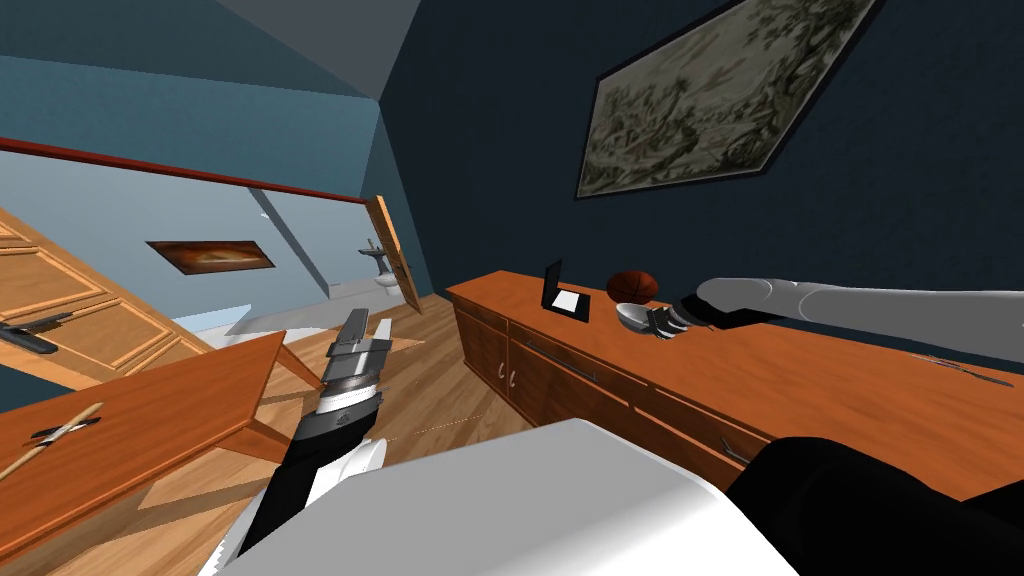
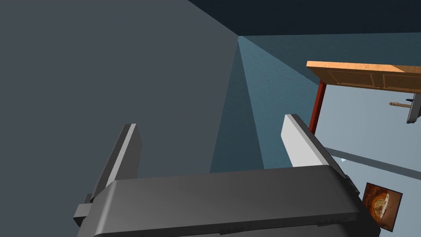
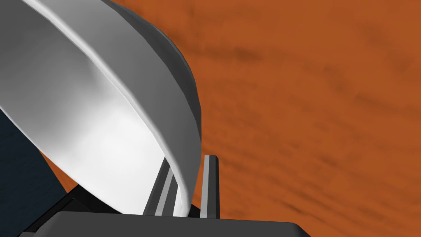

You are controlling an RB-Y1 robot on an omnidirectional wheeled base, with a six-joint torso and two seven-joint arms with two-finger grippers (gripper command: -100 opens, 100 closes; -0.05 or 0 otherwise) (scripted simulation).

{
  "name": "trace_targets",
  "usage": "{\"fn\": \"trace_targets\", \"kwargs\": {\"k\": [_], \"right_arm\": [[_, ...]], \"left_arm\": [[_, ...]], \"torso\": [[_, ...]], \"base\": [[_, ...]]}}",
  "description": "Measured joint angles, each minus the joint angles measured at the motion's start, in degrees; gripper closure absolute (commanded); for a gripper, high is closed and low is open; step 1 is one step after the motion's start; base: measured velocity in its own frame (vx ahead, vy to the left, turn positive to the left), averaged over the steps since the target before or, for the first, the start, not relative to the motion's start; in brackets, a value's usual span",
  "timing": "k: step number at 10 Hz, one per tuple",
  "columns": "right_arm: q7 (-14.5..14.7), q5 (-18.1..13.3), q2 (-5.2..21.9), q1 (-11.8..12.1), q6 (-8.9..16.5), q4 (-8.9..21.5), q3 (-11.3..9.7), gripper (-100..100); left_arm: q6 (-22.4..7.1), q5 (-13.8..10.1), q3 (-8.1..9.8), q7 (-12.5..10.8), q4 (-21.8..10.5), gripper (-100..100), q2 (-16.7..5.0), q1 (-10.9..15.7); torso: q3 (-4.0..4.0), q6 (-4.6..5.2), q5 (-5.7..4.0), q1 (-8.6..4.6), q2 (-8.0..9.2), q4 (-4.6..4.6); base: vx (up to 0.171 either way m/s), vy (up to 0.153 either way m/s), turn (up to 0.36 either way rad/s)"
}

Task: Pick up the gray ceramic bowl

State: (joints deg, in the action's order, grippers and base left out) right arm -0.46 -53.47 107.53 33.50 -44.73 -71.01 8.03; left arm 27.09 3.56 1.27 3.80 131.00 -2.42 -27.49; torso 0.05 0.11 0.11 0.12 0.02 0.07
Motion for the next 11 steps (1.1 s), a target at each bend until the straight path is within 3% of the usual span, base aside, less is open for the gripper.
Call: {"fn": "trace_targets", "kwargs": {"k": [1,2,4,5,6,7,9,10,11], "right_arm": [[-0.59,-1.46,-0.59,0.82,-0.53,-0.32,1.91,100],[0.22,1.08,1.19,-0.45,0.11,-0.81,-0.54,100],[-0.62,-0.64,0.85,0.4,-0.15,-1.98,1.45,100],[-0.5,0.73,2.22,0.36,0.61,-3.13,0.77,100],[-2.44,-3.91,0.27,-0.69,-0.91,-4.08,3.26,100],[-2.75,-3.53,0.6,-0.29,-1.36,-4.05,3.54,100],[-1.34,-0.28,2.79,0.27,0.07,-4.75,2.21,100],[-1.57,-1.11,2.59,0.11,-0.04,-5.35,2.78,100],[-1.71,-1.31,2.52,0.09,-0.19,-5.4,2.9,0]], "left_arm": [[0.0,0.0,0.0,0.0,0.0,0,0.0,0.01],[0.0,0.0,0.0,0.0,0.0,0,0.0,-0.01],[0.0,0.0,0.0,0.0,0.0,0,0.0,0.01],[0.0,0.0,0.0,0.0,0.0,0,0.0,-0.01],[0.0,0.0,0.0,0.0,0.0,0,0.0,0.0],[0.0,0.0,0.0,0.0,0.0,0,0.0,0.01],[0.0,0.0,0.0,0.0,0.0,0,0.0,-0.01],[0.0,0.0,0.0,0.0,0.0,0,0.0,0.0],[0.0,0.0,0.0,0.0,0.0,0,0.0,0.01]], "torso": [[0.0,-0.07,0.01,0.03,0.01,0.0],[0.03,0.05,0.05,0.03,0.03,0.02],[0.02,-0.05,0.05,0.08,0.03,0.02],[0.03,0.05,0.07,0.1,0.02,0.03],[0.05,0.01,0.08,0.1,0.04,0.05],[0.05,-0.04,0.08,0.12,0.06,0.04],[0.08,0.1,0.11,0.11,0.09,0.07],[0.07,0.02,0.11,0.12,0.07,0.07],[0.08,-0.01,0.11,0.14,0.1,0.07]], "base": [[0.027,-0.015,-0.185],[0.039,-0.009,-0.133],[0.029,-0.002,-0.105],[0.04,0.002,-0.132],[0.02,0.002,0.002],[0.002,0.0,0.021],[0.039,-0.005,-0.184],[0.018,0.002,-0.012],[0.0,0.0,0.0]]}}
